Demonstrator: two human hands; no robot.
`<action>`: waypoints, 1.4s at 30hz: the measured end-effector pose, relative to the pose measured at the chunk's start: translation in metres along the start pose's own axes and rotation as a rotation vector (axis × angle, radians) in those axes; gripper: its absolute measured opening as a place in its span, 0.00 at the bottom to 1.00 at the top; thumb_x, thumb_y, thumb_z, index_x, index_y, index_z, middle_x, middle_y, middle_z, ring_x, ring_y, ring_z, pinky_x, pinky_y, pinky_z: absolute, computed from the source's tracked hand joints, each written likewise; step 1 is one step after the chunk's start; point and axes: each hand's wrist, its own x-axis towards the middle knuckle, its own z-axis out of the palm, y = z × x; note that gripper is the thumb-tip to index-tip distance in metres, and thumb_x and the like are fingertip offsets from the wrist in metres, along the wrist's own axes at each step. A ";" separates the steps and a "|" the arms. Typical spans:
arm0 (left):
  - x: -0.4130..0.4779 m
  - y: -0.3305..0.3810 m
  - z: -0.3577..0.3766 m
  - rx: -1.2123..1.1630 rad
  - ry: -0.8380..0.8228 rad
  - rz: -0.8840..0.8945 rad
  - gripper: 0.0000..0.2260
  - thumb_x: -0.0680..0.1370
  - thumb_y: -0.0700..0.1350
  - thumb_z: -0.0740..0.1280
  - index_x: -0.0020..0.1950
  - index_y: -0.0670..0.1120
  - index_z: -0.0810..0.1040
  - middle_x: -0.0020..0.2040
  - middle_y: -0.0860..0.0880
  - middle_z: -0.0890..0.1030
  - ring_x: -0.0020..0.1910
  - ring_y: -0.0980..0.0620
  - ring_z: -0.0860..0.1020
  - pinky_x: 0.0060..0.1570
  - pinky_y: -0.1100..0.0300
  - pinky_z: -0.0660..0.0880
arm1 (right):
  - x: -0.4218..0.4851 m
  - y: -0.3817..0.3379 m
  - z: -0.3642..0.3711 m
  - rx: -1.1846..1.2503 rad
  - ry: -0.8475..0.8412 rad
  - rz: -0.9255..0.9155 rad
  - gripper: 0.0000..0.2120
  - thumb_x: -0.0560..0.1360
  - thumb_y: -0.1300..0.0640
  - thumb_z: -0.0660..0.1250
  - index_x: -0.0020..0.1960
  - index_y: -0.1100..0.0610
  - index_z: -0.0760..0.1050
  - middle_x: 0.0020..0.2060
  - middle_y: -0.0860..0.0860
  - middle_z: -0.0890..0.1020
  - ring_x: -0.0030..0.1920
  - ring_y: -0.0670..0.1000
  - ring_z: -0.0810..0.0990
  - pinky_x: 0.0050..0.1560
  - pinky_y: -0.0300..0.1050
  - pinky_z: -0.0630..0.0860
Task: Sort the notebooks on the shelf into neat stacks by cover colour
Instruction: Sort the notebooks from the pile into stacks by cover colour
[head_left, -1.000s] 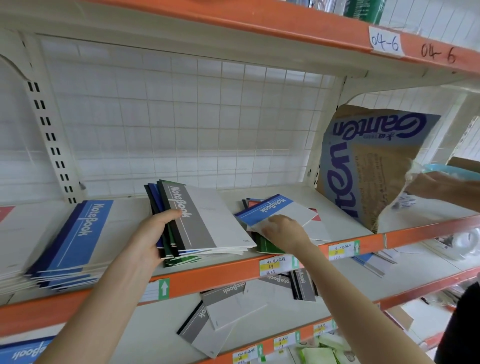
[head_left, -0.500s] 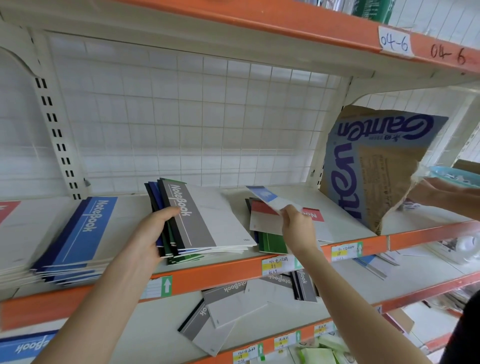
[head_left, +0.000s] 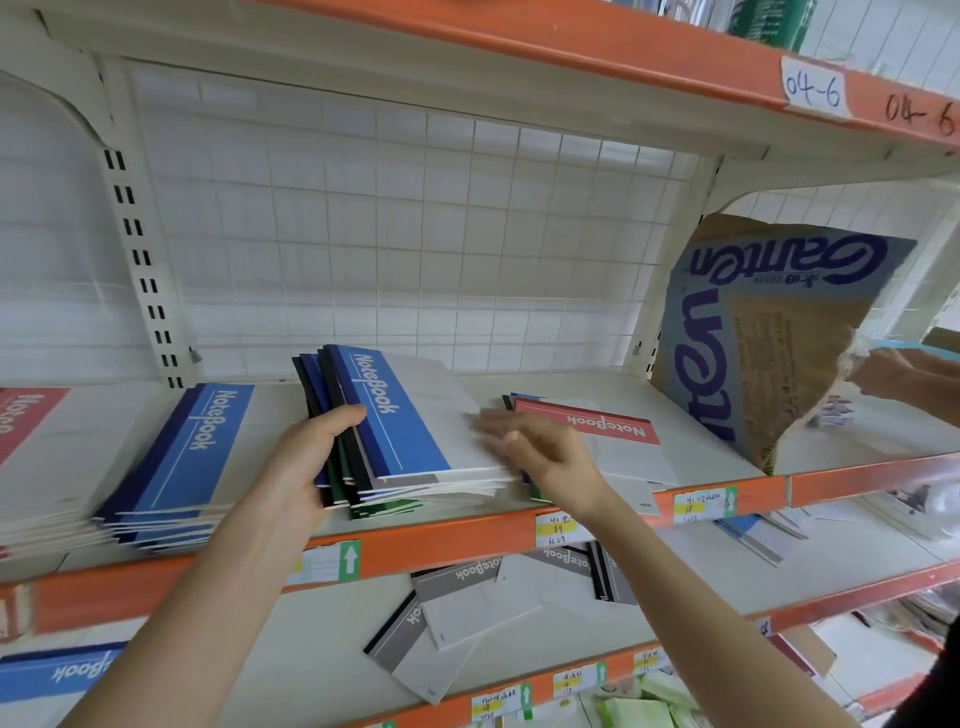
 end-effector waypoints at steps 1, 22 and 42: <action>-0.002 0.001 -0.003 0.009 0.005 0.005 0.03 0.77 0.45 0.66 0.46 0.46 0.76 0.42 0.45 0.81 0.35 0.48 0.80 0.25 0.60 0.76 | 0.005 -0.003 0.003 -0.005 0.070 0.103 0.12 0.78 0.60 0.61 0.52 0.67 0.78 0.50 0.59 0.82 0.46 0.44 0.78 0.51 0.40 0.73; -0.032 0.031 -0.137 -0.024 0.129 0.047 0.18 0.75 0.48 0.68 0.64 0.50 0.74 0.47 0.42 0.83 0.44 0.43 0.82 0.38 0.54 0.76 | 0.050 -0.093 0.128 0.363 -0.095 0.554 0.07 0.77 0.66 0.63 0.42 0.58 0.75 0.36 0.51 0.80 0.30 0.45 0.80 0.29 0.35 0.76; -0.052 0.081 -0.318 0.004 0.156 0.003 0.17 0.76 0.41 0.62 0.65 0.44 0.74 0.40 0.42 0.80 0.36 0.44 0.78 0.29 0.57 0.74 | 0.079 -0.115 0.221 -0.932 0.039 0.555 0.17 0.77 0.55 0.62 0.65 0.59 0.70 0.62 0.58 0.72 0.64 0.59 0.67 0.54 0.50 0.72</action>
